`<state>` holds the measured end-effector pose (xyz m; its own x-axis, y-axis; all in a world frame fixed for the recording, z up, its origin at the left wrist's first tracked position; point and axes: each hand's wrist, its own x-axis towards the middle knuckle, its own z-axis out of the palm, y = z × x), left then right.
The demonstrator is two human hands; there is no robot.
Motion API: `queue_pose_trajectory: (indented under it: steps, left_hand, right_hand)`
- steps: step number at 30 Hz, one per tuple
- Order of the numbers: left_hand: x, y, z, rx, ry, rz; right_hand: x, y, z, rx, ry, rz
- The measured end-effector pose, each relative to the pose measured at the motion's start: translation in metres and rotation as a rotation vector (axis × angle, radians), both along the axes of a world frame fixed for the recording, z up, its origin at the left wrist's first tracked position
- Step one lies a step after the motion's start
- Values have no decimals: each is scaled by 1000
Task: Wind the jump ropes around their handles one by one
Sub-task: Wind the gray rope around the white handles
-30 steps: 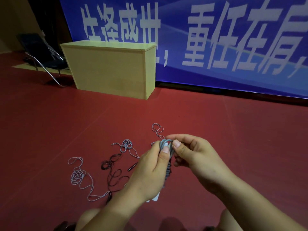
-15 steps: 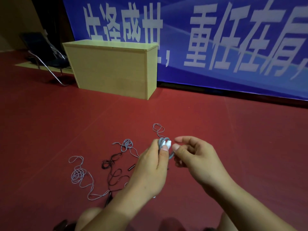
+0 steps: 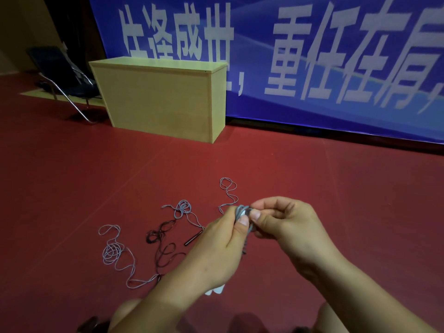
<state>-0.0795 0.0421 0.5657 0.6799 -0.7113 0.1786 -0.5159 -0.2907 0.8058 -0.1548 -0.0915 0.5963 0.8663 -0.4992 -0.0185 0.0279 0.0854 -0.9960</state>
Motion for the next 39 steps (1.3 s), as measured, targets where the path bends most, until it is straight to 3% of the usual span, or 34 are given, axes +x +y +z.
queue_pose_trajectory:
  steps: [7,22,29,33,39]
  left_hand:
    - [-1,0,3,-76,84,-28]
    - [-4,2,-5,-127,34,-86]
    - [-5,2,2,-150,60,-135]
    - [-4,2,1,-159,19,-104]
    - [-1,4,-3,-192,-25,-79]
  right_hand:
    - [0,4,5,36,-19,4]
    - [1,-1,2,148,-2,113]
    - [0,-1,-4,-165,-137,-14]
    - [-1,-2,-10,-224,-184,-22]
    - [-3,-2,-4,-21,-87,121]
